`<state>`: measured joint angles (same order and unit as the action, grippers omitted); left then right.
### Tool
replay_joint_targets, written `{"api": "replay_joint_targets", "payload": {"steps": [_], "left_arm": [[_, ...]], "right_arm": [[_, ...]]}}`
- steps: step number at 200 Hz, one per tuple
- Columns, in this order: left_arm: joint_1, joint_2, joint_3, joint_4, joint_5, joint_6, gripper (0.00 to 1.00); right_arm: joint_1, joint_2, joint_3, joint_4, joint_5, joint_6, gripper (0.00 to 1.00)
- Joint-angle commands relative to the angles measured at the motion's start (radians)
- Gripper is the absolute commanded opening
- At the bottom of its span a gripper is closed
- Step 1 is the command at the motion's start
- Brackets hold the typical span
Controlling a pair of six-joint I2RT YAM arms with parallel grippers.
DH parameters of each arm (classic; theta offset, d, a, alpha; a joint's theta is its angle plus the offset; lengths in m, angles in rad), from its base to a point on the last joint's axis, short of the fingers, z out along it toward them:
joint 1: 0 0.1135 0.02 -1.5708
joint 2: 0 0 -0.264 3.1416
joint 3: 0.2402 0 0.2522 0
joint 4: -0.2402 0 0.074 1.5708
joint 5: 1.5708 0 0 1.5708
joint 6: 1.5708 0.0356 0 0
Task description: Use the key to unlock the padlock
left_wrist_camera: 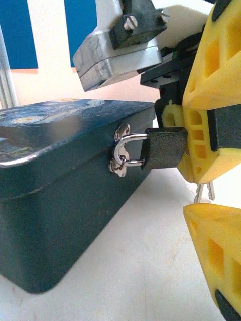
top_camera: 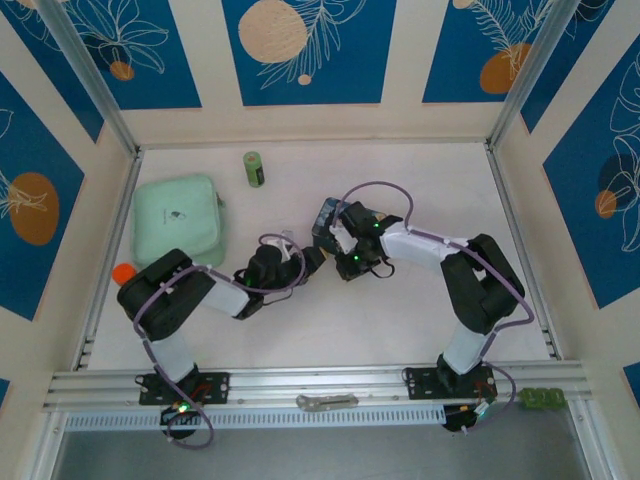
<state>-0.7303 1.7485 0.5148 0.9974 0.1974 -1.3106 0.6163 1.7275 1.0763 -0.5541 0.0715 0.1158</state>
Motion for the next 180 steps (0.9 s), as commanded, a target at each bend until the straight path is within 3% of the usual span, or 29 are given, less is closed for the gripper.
{"api": "replay_joint_targets", "payload": {"steps": [1,50,57,65,74,113,180], "left_arm": [[0.014,-0.051,-0.013,-0.023,-0.031,0.018,0.51],[0.016,-0.080,0.002,-0.089,-0.035,0.044,0.52],[0.016,-0.084,0.005,-0.101,-0.033,0.050,0.52],[0.016,-0.086,0.007,-0.111,-0.033,0.057,0.52],[0.016,-0.088,0.011,-0.124,-0.032,0.067,0.53],[0.016,-0.101,0.055,-0.222,-0.014,0.136,0.55],[-0.016,0.001,0.203,-0.352,0.067,0.297,0.54]], "right_arm": [[0.027,0.030,0.026,-0.012,0.072,0.033,0.17],[0.035,-0.073,-0.001,-0.034,0.062,0.055,0.50],[0.028,-0.107,-0.009,-0.038,0.049,0.064,0.57],[0.016,-0.147,-0.015,-0.042,0.033,0.080,0.74],[-0.002,-0.191,-0.022,-0.046,0.014,0.100,0.81],[-0.122,-0.319,-0.036,-0.036,-0.079,0.204,0.90],[-0.213,-0.302,-0.076,0.024,-0.135,0.287,0.86]]}}
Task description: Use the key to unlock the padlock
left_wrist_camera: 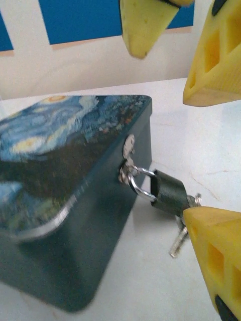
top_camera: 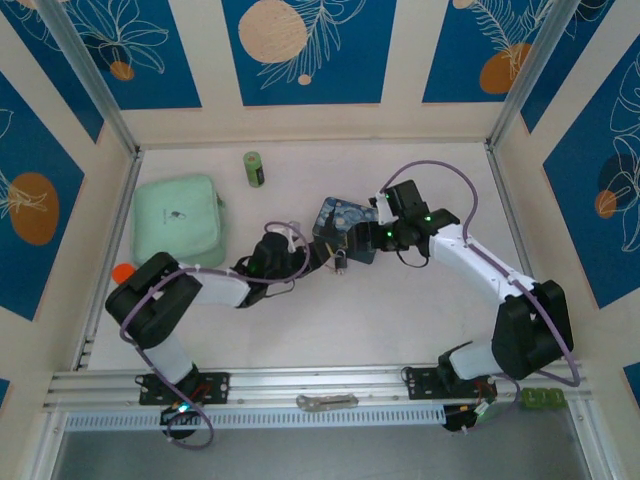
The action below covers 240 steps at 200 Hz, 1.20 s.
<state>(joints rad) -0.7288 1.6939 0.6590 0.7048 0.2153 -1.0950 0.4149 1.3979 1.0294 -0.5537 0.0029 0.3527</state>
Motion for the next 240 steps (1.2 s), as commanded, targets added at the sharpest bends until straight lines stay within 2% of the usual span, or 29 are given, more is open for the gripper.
{"api": "replay_joint_targets", "payload": {"steps": [1,55,105,158,179,205,240], "left_arm": [[-0.018,0.059,0.061,-0.060,0.050,0.082,0.54],[-0.023,0.179,0.122,-0.089,0.031,0.107,0.50],[-0.040,0.288,0.191,-0.052,0.089,0.128,0.47],[-0.068,0.351,0.215,0.003,0.145,0.103,0.35],[-0.083,0.327,0.190,-0.002,0.136,0.103,0.35],[-0.088,0.332,0.177,0.002,0.113,0.102,0.40],[-0.089,0.371,0.201,0.054,0.092,0.080,0.39]], "right_arm": [[-0.011,0.029,-0.030,0.025,-0.068,0.051,0.86],[-0.059,0.051,-0.074,0.089,-0.069,0.107,0.81],[-0.081,0.049,-0.081,0.131,-0.070,0.114,0.78],[-0.084,0.040,-0.085,0.131,-0.075,0.106,0.75],[-0.085,0.036,-0.089,0.130,-0.074,0.106,0.75],[-0.084,0.036,-0.096,0.135,-0.086,0.112,0.75],[-0.080,0.005,-0.115,0.133,-0.083,0.114,0.74]]}}
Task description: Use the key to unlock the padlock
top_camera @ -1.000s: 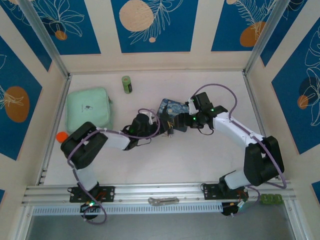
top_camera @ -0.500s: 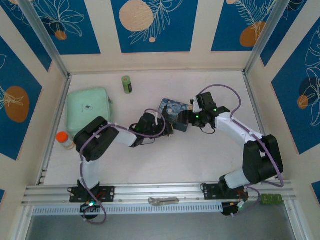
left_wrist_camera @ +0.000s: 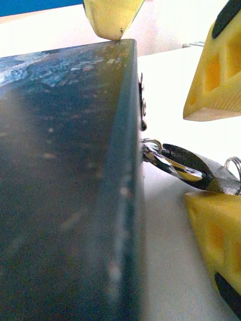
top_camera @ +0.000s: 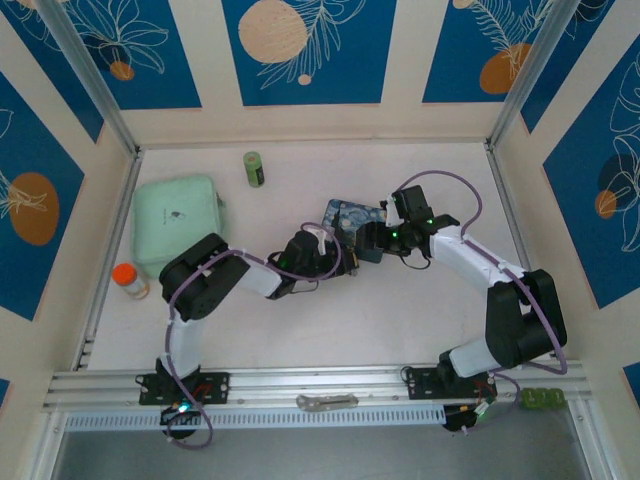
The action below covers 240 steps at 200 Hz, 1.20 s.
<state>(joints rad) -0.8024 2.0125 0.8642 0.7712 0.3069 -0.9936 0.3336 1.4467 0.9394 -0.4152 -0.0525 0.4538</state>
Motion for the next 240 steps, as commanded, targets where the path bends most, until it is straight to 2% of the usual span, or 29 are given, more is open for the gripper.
{"api": "replay_joint_targets", "payload": {"steps": [1,45,77,101,134,178,213,240], "left_arm": [[-0.015,0.053,-0.003,-0.012,-0.001,-0.021,0.38],[-0.031,0.094,0.039,-0.013,-0.032,-0.012,0.33],[-0.054,0.094,0.045,-0.079,-0.139,0.000,0.43],[-0.073,0.094,0.058,-0.119,-0.195,-0.005,0.44],[-0.096,0.134,0.102,-0.106,-0.156,-0.017,0.33],[-0.095,0.136,0.077,-0.042,-0.150,-0.058,0.00],[-0.078,0.081,0.052,0.019,-0.098,-0.131,0.00],[-0.058,0.057,0.028,0.097,-0.052,-0.223,0.00]], "right_arm": [[0.001,-0.046,-0.027,-0.006,-0.027,0.012,0.74],[-0.001,-0.090,-0.058,-0.007,-0.009,0.011,0.74],[-0.001,-0.099,-0.065,0.004,-0.010,0.015,0.74],[-0.001,-0.103,-0.069,0.016,-0.018,0.018,0.74],[-0.001,-0.111,-0.071,0.018,-0.013,0.017,0.74],[-0.003,-0.143,-0.087,0.007,-0.015,0.017,0.74],[-0.008,-0.195,-0.153,0.009,-0.103,0.071,0.74],[-0.041,-0.232,-0.248,0.105,-0.229,0.167,0.69]]}}
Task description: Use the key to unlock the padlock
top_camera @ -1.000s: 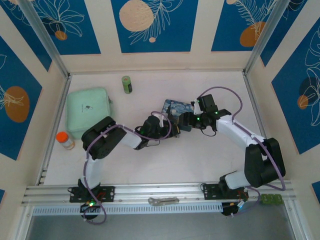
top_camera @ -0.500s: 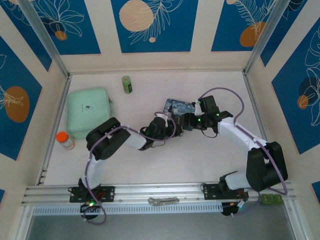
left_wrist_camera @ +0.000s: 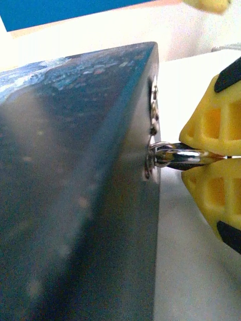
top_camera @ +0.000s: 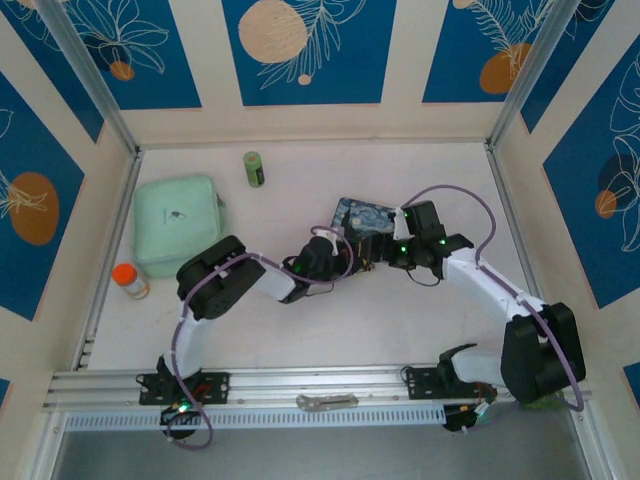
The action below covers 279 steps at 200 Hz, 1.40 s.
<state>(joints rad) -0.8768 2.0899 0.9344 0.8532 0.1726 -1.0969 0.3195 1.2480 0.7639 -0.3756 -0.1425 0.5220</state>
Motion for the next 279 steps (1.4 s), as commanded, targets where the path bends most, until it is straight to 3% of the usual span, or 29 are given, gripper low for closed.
{"api": "replay_joint_targets", "payload": {"steps": [1,51,119,199,279], "left_arm": [[0.017,-0.020,-0.043,0.019,0.083,-0.123,0.00],[0.048,-0.049,-0.109,0.169,0.105,-0.261,0.00],[0.054,-0.037,-0.142,0.299,0.107,-0.348,0.00],[0.054,-0.055,-0.163,0.364,0.100,-0.395,0.00],[0.043,-0.059,-0.177,0.434,0.103,-0.441,0.00]], "right_arm": [[-0.028,-0.034,-0.075,0.068,-0.143,0.102,0.69],[-0.110,-0.031,-0.186,0.247,-0.278,0.202,0.47],[-0.117,0.082,-0.249,0.419,-0.337,0.317,0.42],[-0.113,0.051,-0.287,0.404,-0.295,0.375,0.38],[-0.106,0.077,-0.320,0.548,-0.287,0.462,0.33]]}}
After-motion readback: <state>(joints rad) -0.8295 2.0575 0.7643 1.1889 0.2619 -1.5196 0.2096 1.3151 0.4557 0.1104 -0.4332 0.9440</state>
